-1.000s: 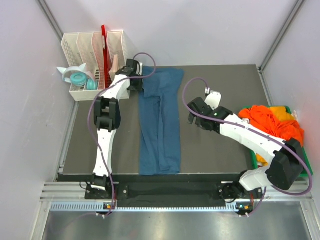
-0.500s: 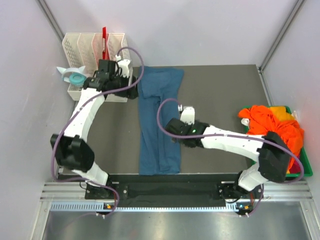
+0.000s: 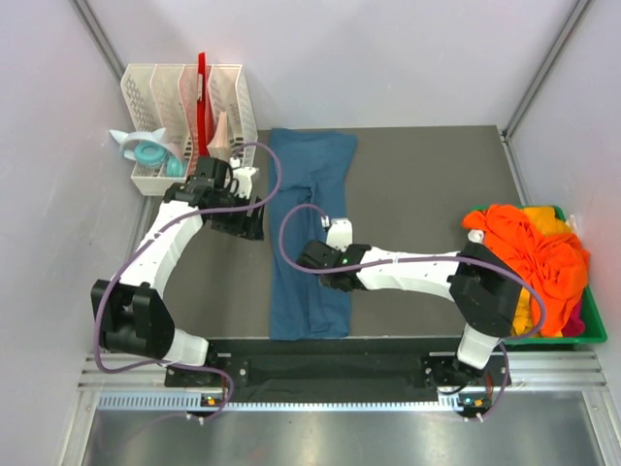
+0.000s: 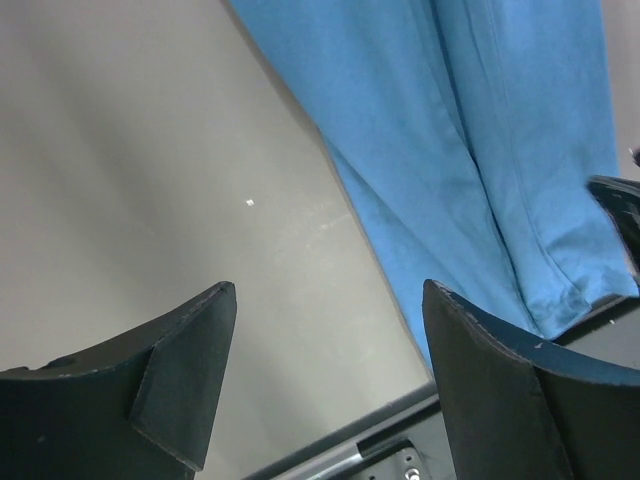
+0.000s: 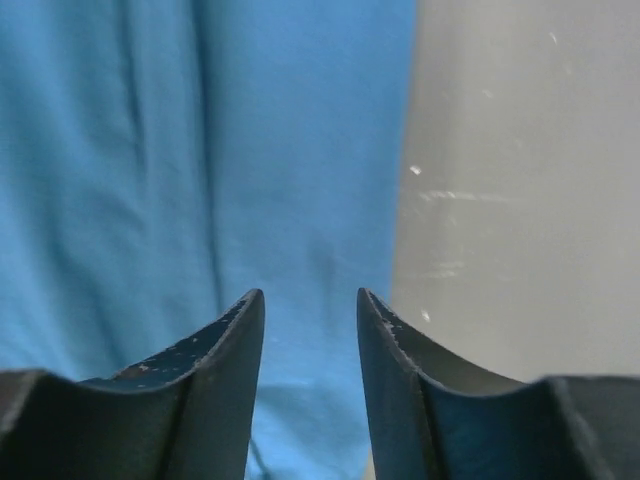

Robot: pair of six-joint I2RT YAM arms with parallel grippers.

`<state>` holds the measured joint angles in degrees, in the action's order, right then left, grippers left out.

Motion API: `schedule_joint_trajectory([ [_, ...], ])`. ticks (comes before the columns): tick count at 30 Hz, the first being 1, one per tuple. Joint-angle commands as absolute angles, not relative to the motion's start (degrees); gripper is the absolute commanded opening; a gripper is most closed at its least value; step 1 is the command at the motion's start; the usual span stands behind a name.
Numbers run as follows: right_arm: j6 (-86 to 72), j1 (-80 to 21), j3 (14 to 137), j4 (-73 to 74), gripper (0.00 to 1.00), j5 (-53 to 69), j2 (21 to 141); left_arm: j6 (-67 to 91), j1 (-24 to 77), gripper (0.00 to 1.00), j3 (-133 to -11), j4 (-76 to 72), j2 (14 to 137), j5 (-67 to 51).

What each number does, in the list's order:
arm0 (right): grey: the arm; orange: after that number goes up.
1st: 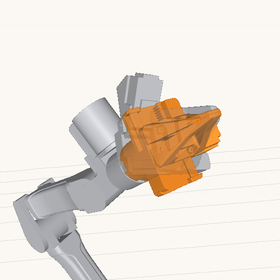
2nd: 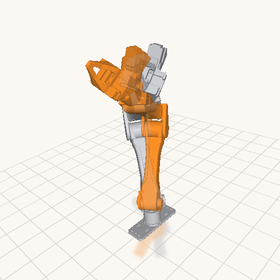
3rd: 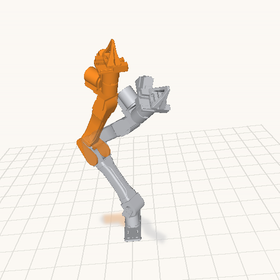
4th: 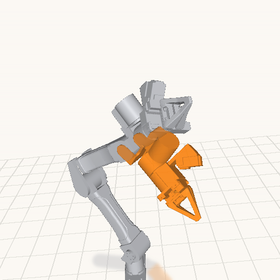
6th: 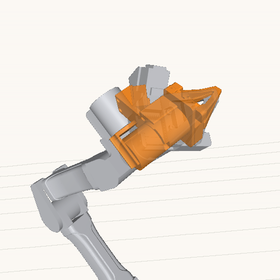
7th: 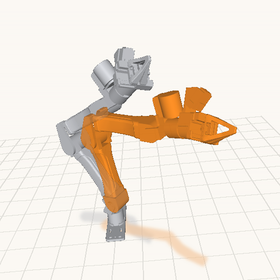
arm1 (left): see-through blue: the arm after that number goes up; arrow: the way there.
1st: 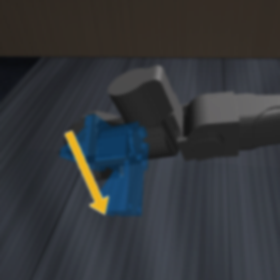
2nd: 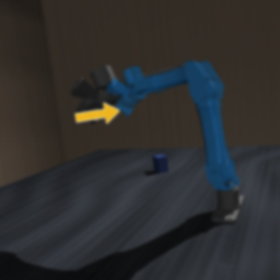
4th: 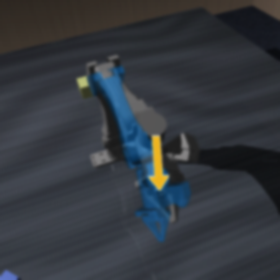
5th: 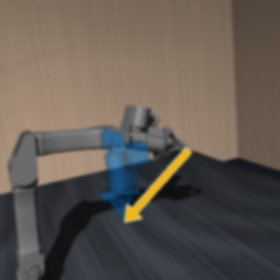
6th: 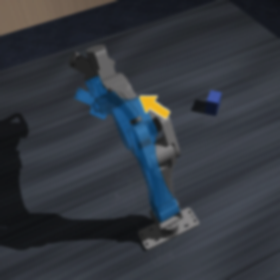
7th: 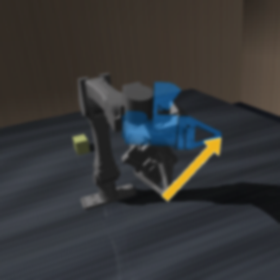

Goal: Fold and stack the t-shirts
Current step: Fold the tshirt

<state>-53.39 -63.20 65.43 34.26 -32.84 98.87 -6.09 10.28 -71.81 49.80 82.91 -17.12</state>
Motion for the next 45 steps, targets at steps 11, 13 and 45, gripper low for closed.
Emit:
schedule_joint_trajectory([
  [11, -60.73, -72.94, 62.93, 34.19, 0.49, -30.85, 93.52, -4.31, 10.37, 0.79, -67.41, 47.9, 79.54, -20.21],
  [13, -62.48, -74.96, 63.1, 34.71, 0.47, -30.76, 93.43, -4.04, 10.37, 0.79, -67.59, 47.9, 79.8, -20.48],
  [45, -70.66, -78.92, 53.35, 22.24, 0.28, -25.13, 92.81, -3.87, 10.37, 0.79, -65.74, 47.46, 79.63, -19.86],
])
